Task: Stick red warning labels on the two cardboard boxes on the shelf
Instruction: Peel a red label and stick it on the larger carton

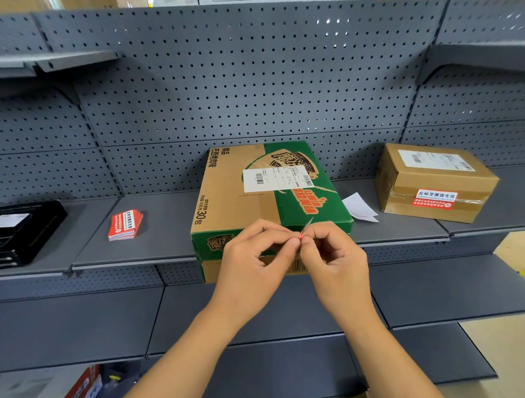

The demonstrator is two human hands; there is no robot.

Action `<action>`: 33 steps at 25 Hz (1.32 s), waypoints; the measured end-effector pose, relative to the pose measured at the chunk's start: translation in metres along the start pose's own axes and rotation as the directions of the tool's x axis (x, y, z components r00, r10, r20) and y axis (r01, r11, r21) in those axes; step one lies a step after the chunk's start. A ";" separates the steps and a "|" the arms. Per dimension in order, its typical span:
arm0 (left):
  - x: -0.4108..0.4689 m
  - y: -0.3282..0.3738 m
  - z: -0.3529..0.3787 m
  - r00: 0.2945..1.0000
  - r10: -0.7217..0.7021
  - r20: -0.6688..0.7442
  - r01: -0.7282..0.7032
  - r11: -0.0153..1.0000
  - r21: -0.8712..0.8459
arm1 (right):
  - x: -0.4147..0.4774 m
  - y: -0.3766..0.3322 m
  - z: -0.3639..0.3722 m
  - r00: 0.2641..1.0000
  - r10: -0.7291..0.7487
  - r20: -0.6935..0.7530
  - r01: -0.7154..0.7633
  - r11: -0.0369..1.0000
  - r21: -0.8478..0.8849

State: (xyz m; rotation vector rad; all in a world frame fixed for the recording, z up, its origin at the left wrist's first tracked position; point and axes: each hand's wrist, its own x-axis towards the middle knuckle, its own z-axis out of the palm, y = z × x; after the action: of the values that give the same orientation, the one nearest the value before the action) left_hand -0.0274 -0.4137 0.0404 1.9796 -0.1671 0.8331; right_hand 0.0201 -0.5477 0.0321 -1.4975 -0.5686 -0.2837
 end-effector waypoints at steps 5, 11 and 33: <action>0.004 0.001 -0.004 0.991 -0.132 0.037 0.135 0.987 -0.085 | 0.004 0.006 -0.001 0.998 -0.046 0.034 0.048 0.997 -0.053; 0.008 0.001 -0.006 0.976 -0.209 0.056 0.216 0.962 -0.169 | 0.007 0.008 -0.002 0.996 -0.074 0.053 0.078 0.995 -0.066; 0.095 -0.002 0.018 0.639 -0.737 0.220 0.529 0.214 -0.821 | 0.102 0.047 -0.113 0.764 0.644 0.046 -0.379 0.390 0.839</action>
State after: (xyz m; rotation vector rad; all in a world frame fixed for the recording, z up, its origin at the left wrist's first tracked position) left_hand 0.0544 -0.4066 0.0916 0.8083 0.3517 0.2580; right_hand 0.1506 -0.6388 0.0476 -0.6038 0.0846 0.2627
